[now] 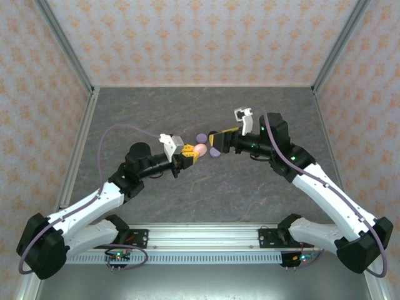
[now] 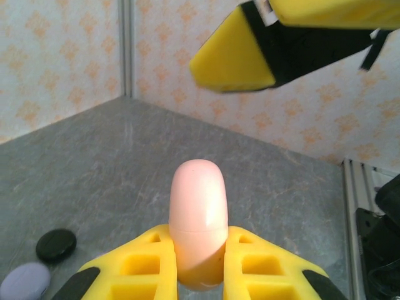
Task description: Insert the wireless bluetooth earbuds into the charging case
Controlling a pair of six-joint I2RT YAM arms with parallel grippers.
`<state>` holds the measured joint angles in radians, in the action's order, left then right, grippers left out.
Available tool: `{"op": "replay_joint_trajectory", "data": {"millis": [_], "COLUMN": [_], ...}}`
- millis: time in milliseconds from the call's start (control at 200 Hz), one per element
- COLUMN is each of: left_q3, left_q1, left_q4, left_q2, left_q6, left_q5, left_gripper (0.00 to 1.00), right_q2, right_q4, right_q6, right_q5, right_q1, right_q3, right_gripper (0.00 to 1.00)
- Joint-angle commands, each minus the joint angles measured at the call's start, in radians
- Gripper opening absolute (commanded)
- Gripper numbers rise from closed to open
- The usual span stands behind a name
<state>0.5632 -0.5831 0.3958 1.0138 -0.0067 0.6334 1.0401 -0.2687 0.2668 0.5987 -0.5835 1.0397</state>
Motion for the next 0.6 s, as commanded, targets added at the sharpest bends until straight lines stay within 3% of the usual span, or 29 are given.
{"op": "replay_joint_trajectory", "data": {"millis": [0,175,405,596], "left_q3": [0.054,0.087,0.167,0.238], "left_q1": [-0.006,0.038,0.09,0.09], "left_q4": [-0.086,-0.088,-0.064,-0.062], "left_q2": [0.063,0.249,0.521,0.655], "left_q6": [-0.031,-0.135,-0.316,-0.408], "left_q5": [-0.116,-0.139,-0.13,-0.131], "left_gripper": [0.0,0.0,0.0,0.0], "right_q2": [-0.054,-0.065,-0.06,-0.058], "right_q4": [-0.046,0.04,0.13,0.117], "right_q6": [0.043,0.25,0.413,0.411], "right_q5": [-0.243,-0.182,-0.117,-0.127], "right_q1": [0.026,0.166,0.301,0.308], "right_q3": [-0.022,-0.146,-0.284,-0.305], "right_gripper": [0.85,1.0,0.99,0.99]}}
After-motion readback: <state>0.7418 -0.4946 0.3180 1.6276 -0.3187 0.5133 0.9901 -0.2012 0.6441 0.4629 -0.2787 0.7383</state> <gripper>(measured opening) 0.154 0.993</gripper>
